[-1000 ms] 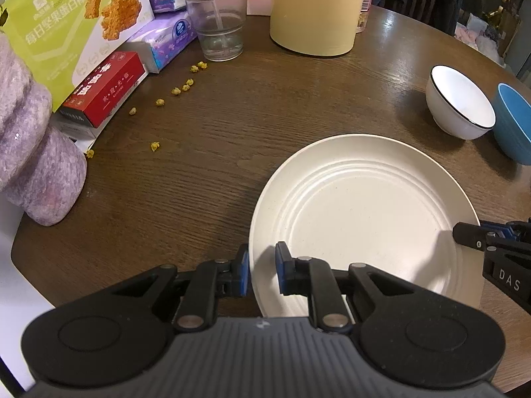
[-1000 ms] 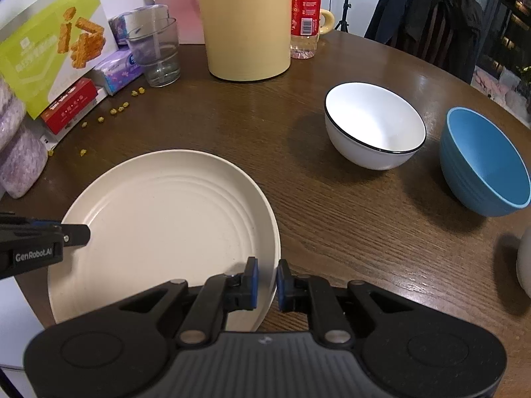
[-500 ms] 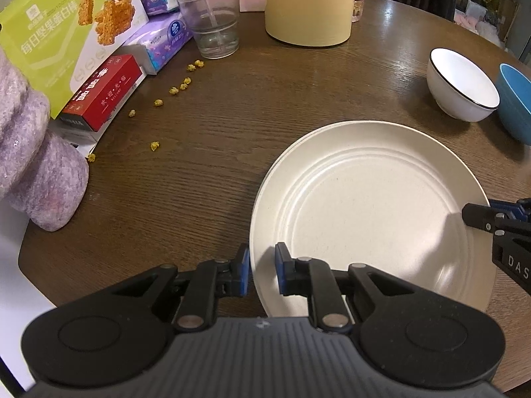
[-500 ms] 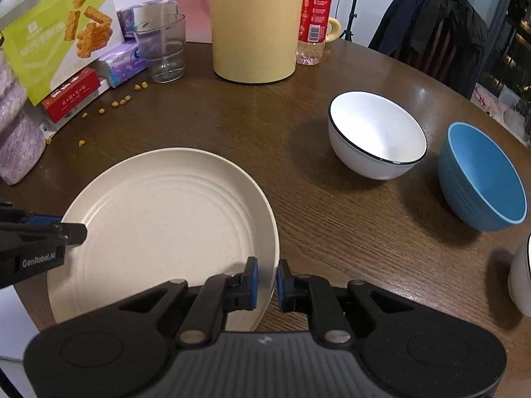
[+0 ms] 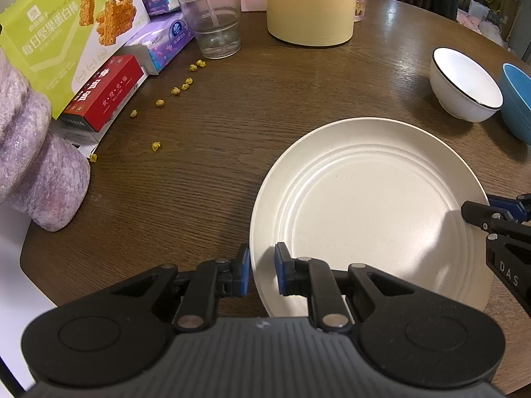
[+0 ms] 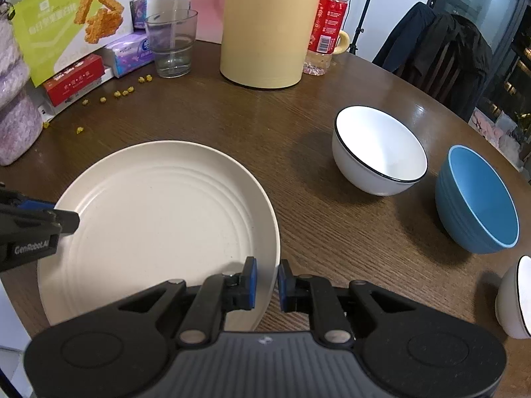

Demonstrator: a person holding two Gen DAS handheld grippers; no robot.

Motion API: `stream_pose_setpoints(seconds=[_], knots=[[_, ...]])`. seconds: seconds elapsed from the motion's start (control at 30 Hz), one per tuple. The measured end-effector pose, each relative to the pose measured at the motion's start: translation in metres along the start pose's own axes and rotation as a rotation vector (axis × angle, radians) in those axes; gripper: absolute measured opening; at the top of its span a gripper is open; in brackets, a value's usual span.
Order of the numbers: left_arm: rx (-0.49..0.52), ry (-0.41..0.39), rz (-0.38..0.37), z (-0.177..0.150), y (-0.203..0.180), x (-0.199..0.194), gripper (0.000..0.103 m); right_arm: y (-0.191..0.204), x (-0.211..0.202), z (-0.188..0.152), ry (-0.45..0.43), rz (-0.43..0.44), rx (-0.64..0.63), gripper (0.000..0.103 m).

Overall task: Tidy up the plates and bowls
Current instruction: 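Lower the held cream plate onto the placed cream plates, then open the left gripper while the right gripper also opens, releasing the plate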

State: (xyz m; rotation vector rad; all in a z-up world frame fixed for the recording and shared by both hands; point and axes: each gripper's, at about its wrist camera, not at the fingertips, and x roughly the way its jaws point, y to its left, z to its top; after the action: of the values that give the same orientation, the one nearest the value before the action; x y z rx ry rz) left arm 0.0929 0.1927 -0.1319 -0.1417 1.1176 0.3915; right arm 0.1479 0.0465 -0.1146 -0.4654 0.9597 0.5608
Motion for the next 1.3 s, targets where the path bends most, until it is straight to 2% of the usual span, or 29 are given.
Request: stream_pose_setpoints(seconds=[0.97, 1.0, 1.03, 1.1, 1.2, 1.27, 1.3], knots=[[-0.013, 0.037, -0.011, 0.003, 0.002, 0.004, 0.017, 0.001, 0.011, 0.008, 0.041, -0.011, -0.007, 0.014], [-0.017, 0.04, -0.014, 0.003, 0.003, 0.004, 0.021, 0.0, 0.011, 0.008, 0.044, -0.006, -0.001, 0.014], [-0.022, 0.044, -0.02, 0.003, 0.004, 0.004, 0.029, -0.002, 0.011, 0.009, 0.046, 0.0, 0.006, 0.014], [-0.032, 0.038, -0.029, 0.002, 0.007, 0.002, 0.037, -0.005, 0.01, 0.009, 0.045, 0.01, 0.019, 0.014], [-0.046, 0.028, -0.04, 0.002, 0.01, -0.004, 0.047, -0.01, 0.006, 0.01, 0.041, 0.029, 0.041, 0.022], [-0.047, 0.008, -0.052, 0.002, 0.012, -0.01, 0.06, -0.014, 0.003, 0.01, 0.039, 0.039, 0.063, 0.033], [-0.042, -0.002, -0.056, 0.002, 0.012, -0.014, 0.073, -0.016, 0.001, 0.01, 0.039, 0.049, 0.076, 0.037]])
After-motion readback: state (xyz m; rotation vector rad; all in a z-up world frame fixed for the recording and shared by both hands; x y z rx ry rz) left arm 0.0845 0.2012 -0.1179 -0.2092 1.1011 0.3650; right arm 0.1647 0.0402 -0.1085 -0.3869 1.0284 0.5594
